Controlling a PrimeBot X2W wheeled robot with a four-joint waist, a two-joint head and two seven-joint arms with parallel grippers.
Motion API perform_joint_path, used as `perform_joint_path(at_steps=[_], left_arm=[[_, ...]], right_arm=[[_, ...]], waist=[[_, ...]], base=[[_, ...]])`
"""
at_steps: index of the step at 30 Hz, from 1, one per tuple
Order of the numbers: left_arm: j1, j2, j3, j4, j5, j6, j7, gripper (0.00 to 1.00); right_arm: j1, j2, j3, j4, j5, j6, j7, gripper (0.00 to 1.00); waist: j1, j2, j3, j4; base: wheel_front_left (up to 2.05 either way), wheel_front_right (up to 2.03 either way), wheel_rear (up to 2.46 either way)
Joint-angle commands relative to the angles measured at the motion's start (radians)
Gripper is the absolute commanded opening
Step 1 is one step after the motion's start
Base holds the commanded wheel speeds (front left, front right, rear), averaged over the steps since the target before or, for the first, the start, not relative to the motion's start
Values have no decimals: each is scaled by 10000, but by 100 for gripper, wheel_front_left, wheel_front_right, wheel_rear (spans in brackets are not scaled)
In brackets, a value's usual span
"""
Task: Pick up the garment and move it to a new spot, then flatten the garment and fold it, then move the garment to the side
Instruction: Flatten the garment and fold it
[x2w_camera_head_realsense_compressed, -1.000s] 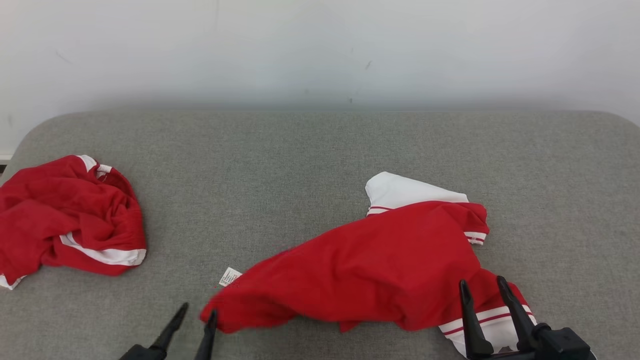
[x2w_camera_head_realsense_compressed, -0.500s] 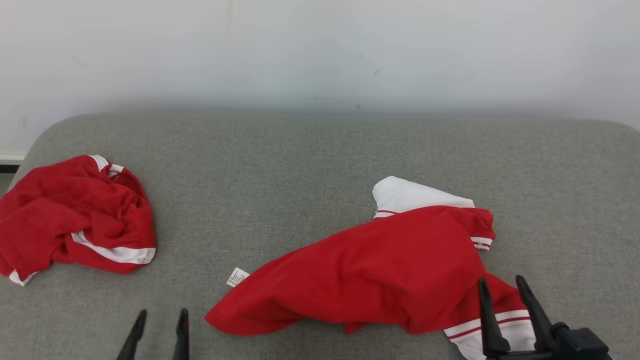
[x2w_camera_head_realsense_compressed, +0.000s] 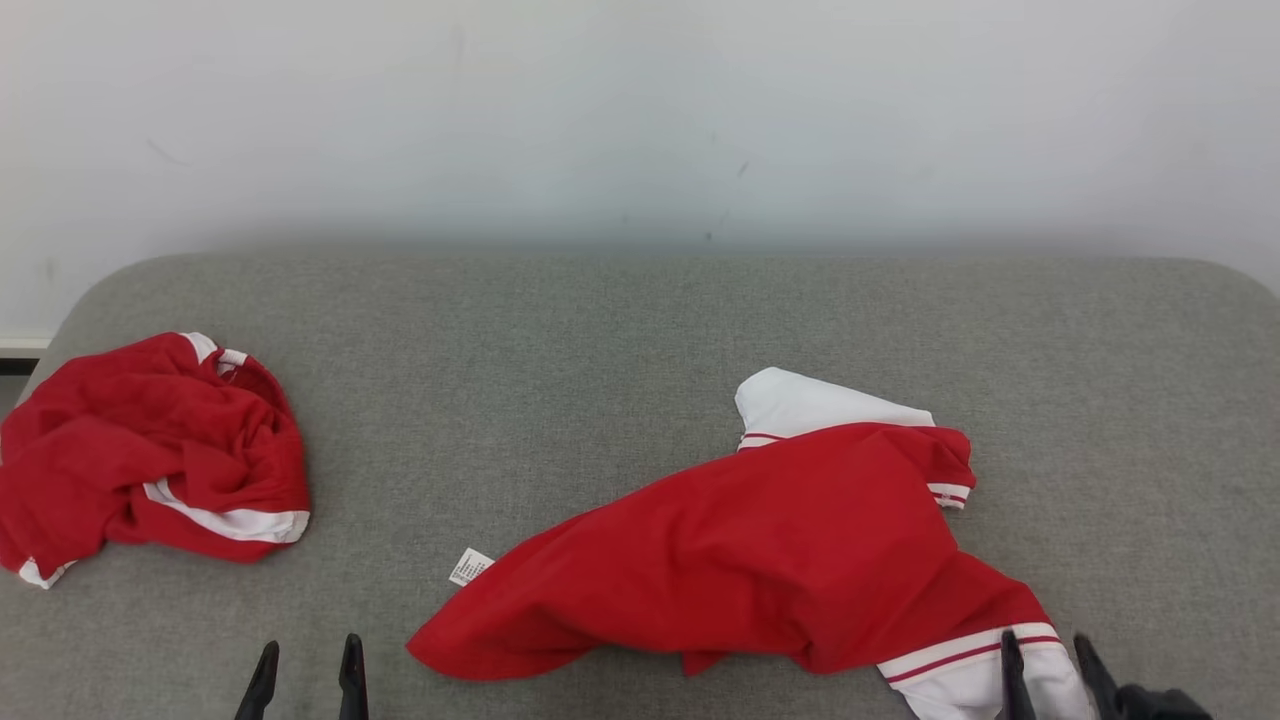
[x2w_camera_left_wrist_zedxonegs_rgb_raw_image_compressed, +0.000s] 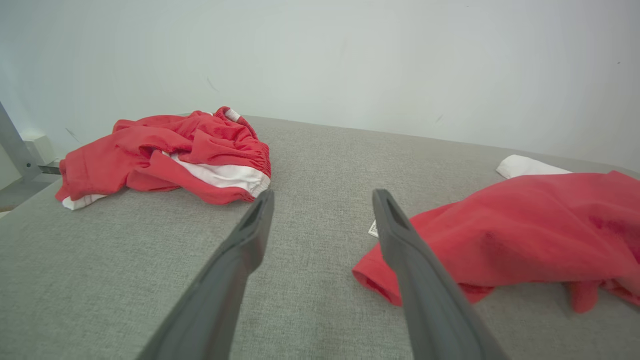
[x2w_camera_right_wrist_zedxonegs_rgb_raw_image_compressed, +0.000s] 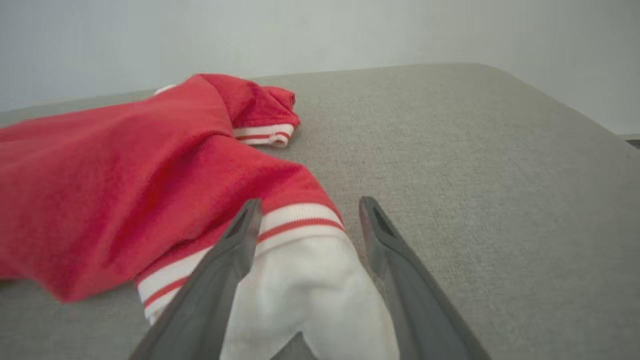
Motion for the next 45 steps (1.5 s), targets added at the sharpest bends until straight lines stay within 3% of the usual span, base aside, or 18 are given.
perform_joint_path(at_steps=[1,3,4,5,9,13,17,20,22,32,38,45], left_arm=[[38,-48,-9,1,-70,-14,-43,100],[25,-67,-49,47,-92,-14,-43,100],[10,-72,-56,65,-105,-14,-43,100],[-6,-78,-67,87,-112,-14,-43,100],[-83,-107,-119,167,-157,-15,-43,100],[-156,-113,-183,216,-145,-5,-43,100],[-189,-117,-168,209,-161,-6,-43,100],[-252,-120,-146,221,-165,-6,-43,100],[-246,-126,-158,252,-180,-6,-43,100],[-425,-136,-154,307,-167,-5,-42,100],[-446,-146,-145,290,-117,-5,-42,100],[-597,-146,-173,277,7,-5,-42,100]], right_arm=[[-115,4,-52,458,-145,11,5,100],[-370,13,139,1182,-60,11,5,100],[-485,3,246,1419,-41,11,3,23],[-577,1,359,1556,28,11,3,0],[-456,-1,617,1672,162,11,5,0],[206,-2,1130,804,355,11,6,0],[1139,-440,1762,-111,644,11,5,0],[1553,-724,2051,-135,775,11,5,0],[1434,-869,2115,-499,1008,11,3,100],[1416,-1415,1970,-2792,1681,11,5,100],[141,-1295,1488,-1888,1137,11,3,100],[-1965,-1252,1358,486,523,11,4,100]], waist=[[0,0,1,-32],[0,0,15,-56],[0,0,19,-64],[0,0,26,-71],[0,0,50,-75],[0,0,66,-35],[0,0,160,-83],[0,0,266,-161],[0,0,330,-224],[0,0,421,-145],[0,0,497,-55],[0,0,603,136]], base=[[0,0,0],[0,0,0],[0,0,0],[0,0,0],[0,0,0],[0,0,0],[0,0,0],[0,0,0],[0,0,0],[0,0,0],[0,0,0],[0,0,0]])
